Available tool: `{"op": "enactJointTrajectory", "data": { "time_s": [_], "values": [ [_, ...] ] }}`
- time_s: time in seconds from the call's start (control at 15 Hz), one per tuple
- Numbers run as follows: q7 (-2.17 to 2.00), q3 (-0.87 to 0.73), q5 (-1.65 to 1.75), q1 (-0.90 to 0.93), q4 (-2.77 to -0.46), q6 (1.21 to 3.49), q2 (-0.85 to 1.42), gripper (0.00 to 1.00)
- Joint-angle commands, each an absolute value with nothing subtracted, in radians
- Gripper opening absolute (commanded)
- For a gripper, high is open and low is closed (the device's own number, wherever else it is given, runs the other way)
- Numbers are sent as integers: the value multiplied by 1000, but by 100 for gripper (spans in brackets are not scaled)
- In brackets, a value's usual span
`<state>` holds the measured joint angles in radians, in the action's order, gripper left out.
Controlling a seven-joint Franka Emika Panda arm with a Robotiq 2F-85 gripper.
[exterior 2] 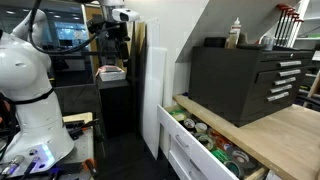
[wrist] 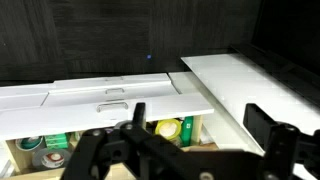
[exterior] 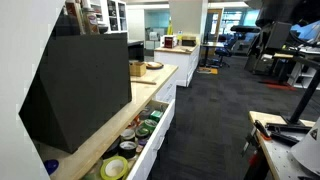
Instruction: Close the topmost drawer of the cabinet to the left
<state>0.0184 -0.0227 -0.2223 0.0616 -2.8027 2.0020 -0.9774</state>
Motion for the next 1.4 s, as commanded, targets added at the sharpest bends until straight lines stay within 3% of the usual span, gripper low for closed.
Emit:
{"op": "enactJointTrajectory", "data": {
  "time_s": [0.0,0.8,1.33],
  "values": [
    [20,-21,-223,59,-2801,1998,-974,100],
    [17,-17,-220,57,-2798,2008,-954,100],
    [17,18,-180,50,-2784,2151,-769,100]
  ]
}}
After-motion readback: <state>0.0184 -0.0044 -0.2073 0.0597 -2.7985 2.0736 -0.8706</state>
